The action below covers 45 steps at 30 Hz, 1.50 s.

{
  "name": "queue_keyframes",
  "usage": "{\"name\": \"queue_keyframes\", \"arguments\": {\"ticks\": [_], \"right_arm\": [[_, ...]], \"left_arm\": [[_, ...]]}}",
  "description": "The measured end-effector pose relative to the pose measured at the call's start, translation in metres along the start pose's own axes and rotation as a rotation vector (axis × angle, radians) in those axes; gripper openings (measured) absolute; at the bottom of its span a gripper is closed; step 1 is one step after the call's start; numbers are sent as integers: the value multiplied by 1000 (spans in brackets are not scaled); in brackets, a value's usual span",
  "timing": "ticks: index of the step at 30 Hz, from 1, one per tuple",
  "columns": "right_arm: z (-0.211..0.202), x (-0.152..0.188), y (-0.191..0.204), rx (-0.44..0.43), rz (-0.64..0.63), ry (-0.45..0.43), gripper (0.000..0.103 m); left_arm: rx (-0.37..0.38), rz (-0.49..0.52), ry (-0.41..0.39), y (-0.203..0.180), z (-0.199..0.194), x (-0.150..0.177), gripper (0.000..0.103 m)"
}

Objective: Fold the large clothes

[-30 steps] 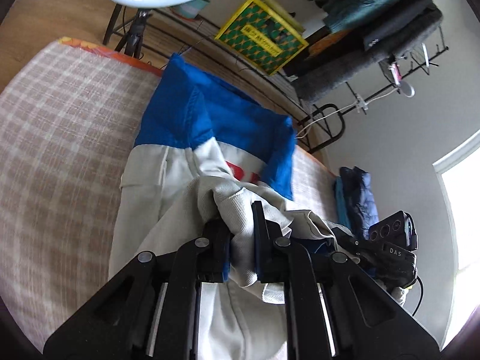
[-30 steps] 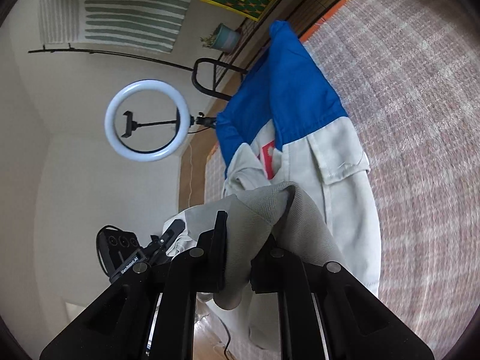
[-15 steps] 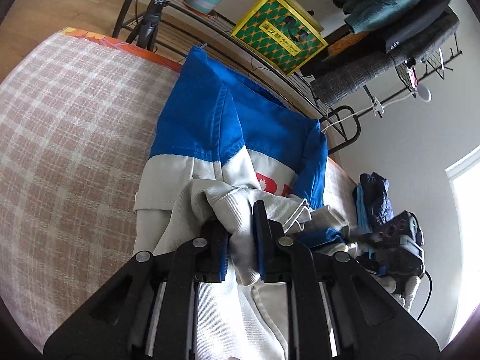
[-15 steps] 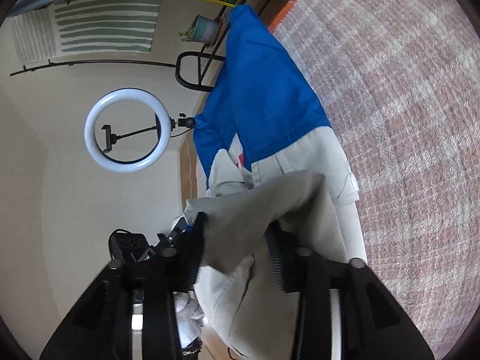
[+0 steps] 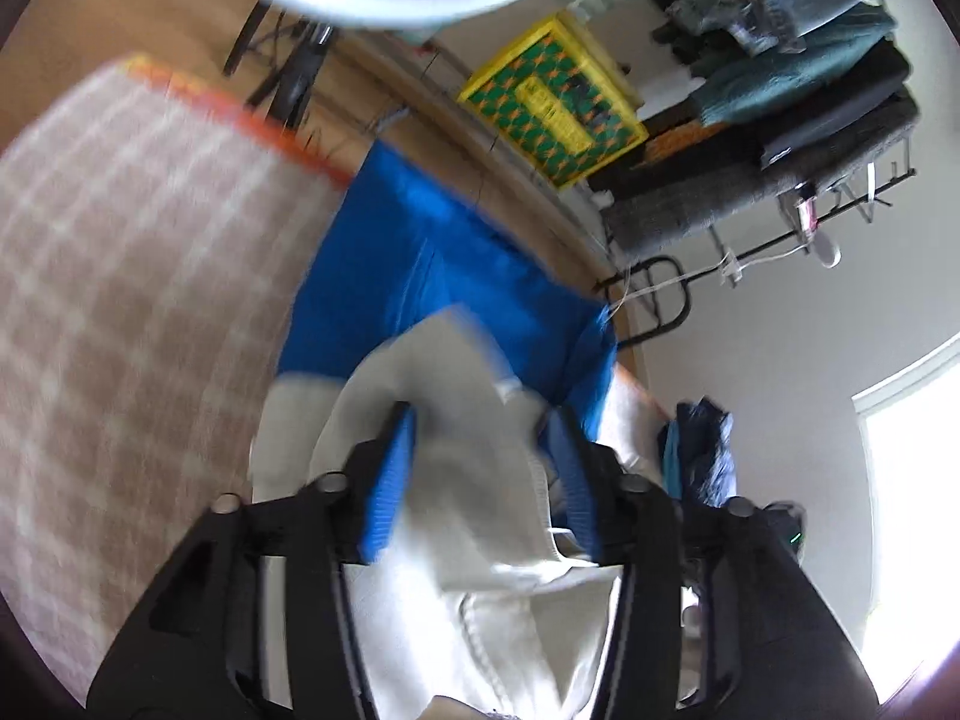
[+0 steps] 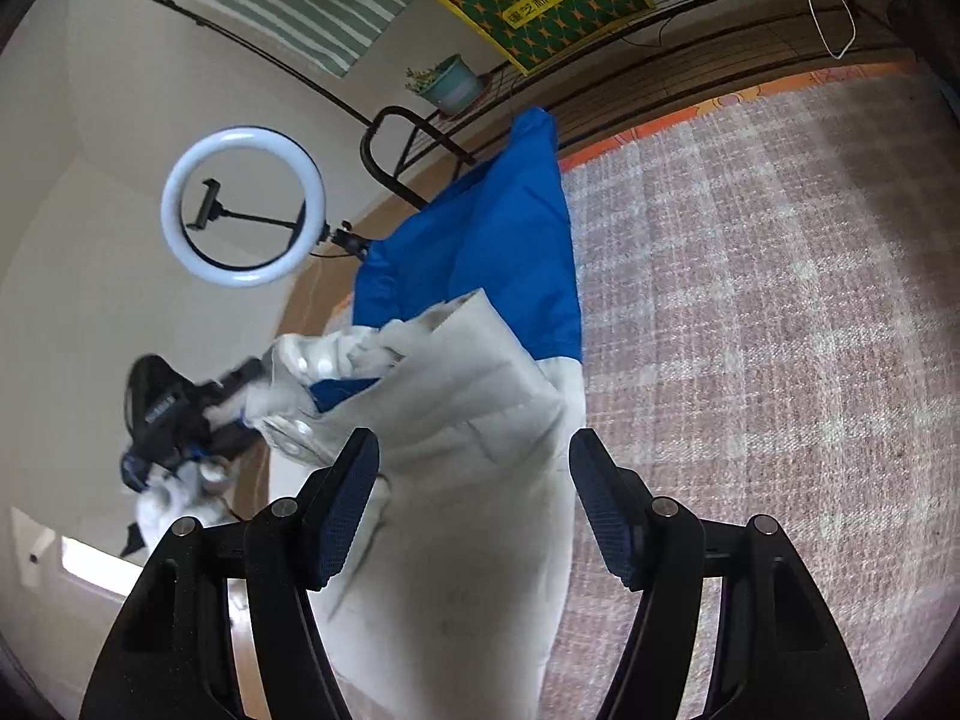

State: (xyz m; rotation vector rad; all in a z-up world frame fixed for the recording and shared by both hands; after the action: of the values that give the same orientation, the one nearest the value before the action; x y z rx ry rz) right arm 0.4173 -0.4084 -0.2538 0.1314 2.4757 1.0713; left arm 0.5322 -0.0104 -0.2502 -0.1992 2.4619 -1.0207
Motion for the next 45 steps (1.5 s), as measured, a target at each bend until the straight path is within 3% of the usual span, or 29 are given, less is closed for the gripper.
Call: {"name": "queue_keyframes", "arguments": {"ticks": [3,7,10,15,16,17,18,20,21,23,24,25,26,28,36,41,45], "right_arm": [[11,3,6,76,-122,32,67],[17,6,18,136,-272,30,67],[25,3,25,158,-338,22,66],[47,-5,34,214,-401,13,63],[53,-10,33,221,-386,17,60],[56,-13,29,236,-366,20,45],[59,-16,25,248,-345,23,36],[60,-18,22,236,-324,14,35],[59,-18,22,225,-332,14,35],[59,-15,25,215,-371,32,39],[60,-15,24,225,-374,42,39],[61,-15,24,227,-371,43,35],[60,-15,24,228,-368,31,25],[54,-16,28,218,-358,10,13],[6,-22,64,130,-374,-106,8],[-7,-70,82,135,-397,-190,8],[15,-117,75,184,-400,-215,8]], "left_arm": [[2,88,-24,-11,-16,-16,60],[-114,244,-49,6,-28,-12,67],[-156,310,-16,25,-16,2,67],[-191,517,-3,8,16,27,67],[-194,504,-5,6,25,26,67],[-182,477,4,7,32,24,64],[-166,457,14,8,39,24,58],[-202,460,25,9,49,26,39],[-216,481,23,9,51,28,37],[-226,498,25,10,52,30,20],[-214,483,33,12,52,29,17],[-193,456,30,13,49,27,13],[-177,436,25,14,45,26,11],[-167,432,1,11,35,25,10],[-122,468,-83,-24,-12,13,8],[-148,525,-149,-58,-12,-34,8],[-220,554,-182,-69,23,-77,8]]}}
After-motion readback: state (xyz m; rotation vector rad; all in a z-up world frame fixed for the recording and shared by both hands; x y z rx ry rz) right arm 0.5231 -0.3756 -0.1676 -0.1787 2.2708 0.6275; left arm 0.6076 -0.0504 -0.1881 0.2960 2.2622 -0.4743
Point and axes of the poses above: each gripper's, at about its wrist camera, not at the fingertips, and z roughly the way its jaws point, y to its left, x to its underside, the point moved 4 cm from there along z, roughly the way its jaws point, and after that the axes turned 4 degrees about -x, right-handed, at the moved point
